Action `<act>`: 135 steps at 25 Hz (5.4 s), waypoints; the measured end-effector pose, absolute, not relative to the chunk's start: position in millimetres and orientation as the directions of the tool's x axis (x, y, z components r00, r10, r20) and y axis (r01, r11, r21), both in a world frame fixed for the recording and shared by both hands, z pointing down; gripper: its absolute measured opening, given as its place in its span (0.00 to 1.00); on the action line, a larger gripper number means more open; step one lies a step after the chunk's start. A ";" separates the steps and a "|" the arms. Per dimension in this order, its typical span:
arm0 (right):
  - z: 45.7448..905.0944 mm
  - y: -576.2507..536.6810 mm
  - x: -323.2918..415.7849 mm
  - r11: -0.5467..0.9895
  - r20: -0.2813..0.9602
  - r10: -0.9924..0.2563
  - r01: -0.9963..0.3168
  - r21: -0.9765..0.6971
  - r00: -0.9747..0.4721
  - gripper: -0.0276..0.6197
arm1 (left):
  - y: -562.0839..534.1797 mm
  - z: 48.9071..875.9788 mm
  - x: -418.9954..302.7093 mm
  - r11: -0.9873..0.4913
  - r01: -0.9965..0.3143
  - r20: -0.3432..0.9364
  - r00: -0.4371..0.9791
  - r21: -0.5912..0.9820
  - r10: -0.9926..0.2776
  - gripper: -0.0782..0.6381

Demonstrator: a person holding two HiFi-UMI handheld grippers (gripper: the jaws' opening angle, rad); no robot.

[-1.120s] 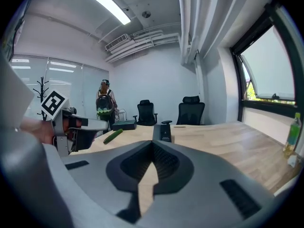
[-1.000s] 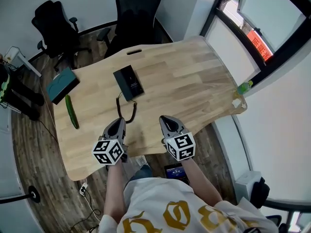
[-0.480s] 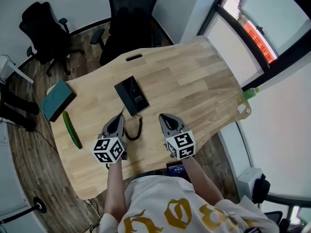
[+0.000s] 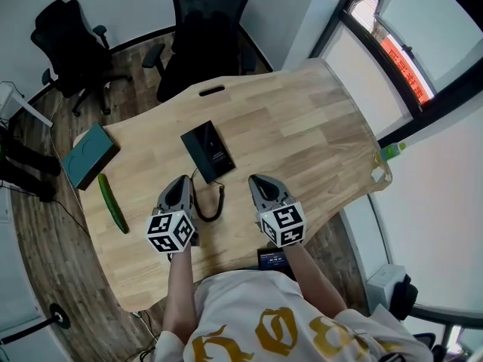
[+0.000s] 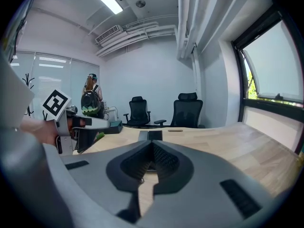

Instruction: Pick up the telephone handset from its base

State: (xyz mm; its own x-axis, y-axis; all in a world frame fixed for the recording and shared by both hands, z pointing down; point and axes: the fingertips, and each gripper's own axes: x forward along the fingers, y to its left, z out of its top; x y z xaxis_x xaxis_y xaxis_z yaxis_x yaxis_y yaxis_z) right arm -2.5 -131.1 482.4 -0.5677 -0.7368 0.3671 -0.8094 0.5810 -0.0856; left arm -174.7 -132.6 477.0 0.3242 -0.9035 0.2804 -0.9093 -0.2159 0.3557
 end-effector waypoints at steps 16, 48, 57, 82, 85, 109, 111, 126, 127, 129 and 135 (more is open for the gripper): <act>505.4 -154.2 -8.6 0.585 0.387 -0.718 -0.803 -0.114 -0.578 0.05 | -156.8 499.3 -186.3 -0.159 -0.923 0.318 0.278 0.351 -0.906 0.12; 568.1 -202.0 -22.6 0.578 0.484 -0.645 -0.792 -0.198 -0.591 0.05 | -192.1 576.9 -190.5 -0.096 -0.923 0.465 0.275 0.373 -0.842 0.12; 591.4 -206.2 -22.6 0.608 0.526 -0.602 -0.772 -0.185 -0.601 0.05 | -202.5 585.8 -183.3 -0.126 -0.907 0.482 0.326 0.402 -0.813 0.15; 603.4 -203.9 1.1 0.586 0.545 -0.605 -0.788 -0.188 -0.580 0.05 | -215.4 599.1 -162.9 -0.166 -0.792 0.459 0.496 0.588 -0.737 0.25; 601.7 -201.1 -2.0 0.588 0.542 -0.605 -0.786 -0.190 -0.583 0.05 | -215.7 599.6 -163.9 -0.161 -0.780 0.454 0.504 0.604 -0.735 0.25; 560.3 -190.2 1.6 0.564 0.502 -0.676 -0.817 -0.119 -0.539 0.05 | -198.0 561.7 -158.5 -0.153 -0.576 0.241 0.549 0.803 -0.801 0.21; 554.3 -189.3 5.3 0.553 0.495 -0.688 -0.825 -0.114 -0.530 0.05 | -194.5 552.7 -155.0 -0.169 -0.560 0.220 0.560 0.811 -0.799 0.21; 504.1 -162.2 5.1 0.556 0.396 -0.745 -0.828 -0.076 -0.537 0.05 | -143.1 500.7 -153.0 -0.266 -0.492 0.100 0.599 0.829 -0.795 0.21; 501.3 -160.6 4.5 0.559 0.391 -0.746 -0.826 -0.073 -0.540 0.05 | -139.7 497.9 -152.8 -0.271 -0.490 0.094 0.598 0.828 -0.796 0.21; 496.4 -156.6 3.3 0.566 0.380 -0.747 -0.822 -0.066 -0.545 0.05 | -132.1 492.6 -152.1 -0.280 -0.486 0.079 0.595 0.828 -0.800 0.21; 484.3 -143.1 0.2 0.576 0.353 -0.751 -0.815 -0.062 -0.557 0.05 | -108.8 479.5 -148.4 -0.306 -0.462 0.044 0.605 0.832 -0.795 0.21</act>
State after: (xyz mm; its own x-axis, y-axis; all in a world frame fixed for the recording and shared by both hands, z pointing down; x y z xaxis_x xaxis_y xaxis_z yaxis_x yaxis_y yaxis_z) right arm 0.2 -143.1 484.3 -0.5574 -0.7512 0.3535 -0.8153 0.5756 -0.0624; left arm -148.4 -108.8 479.5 0.6047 -0.7952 0.0440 -0.4624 -0.3056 0.8323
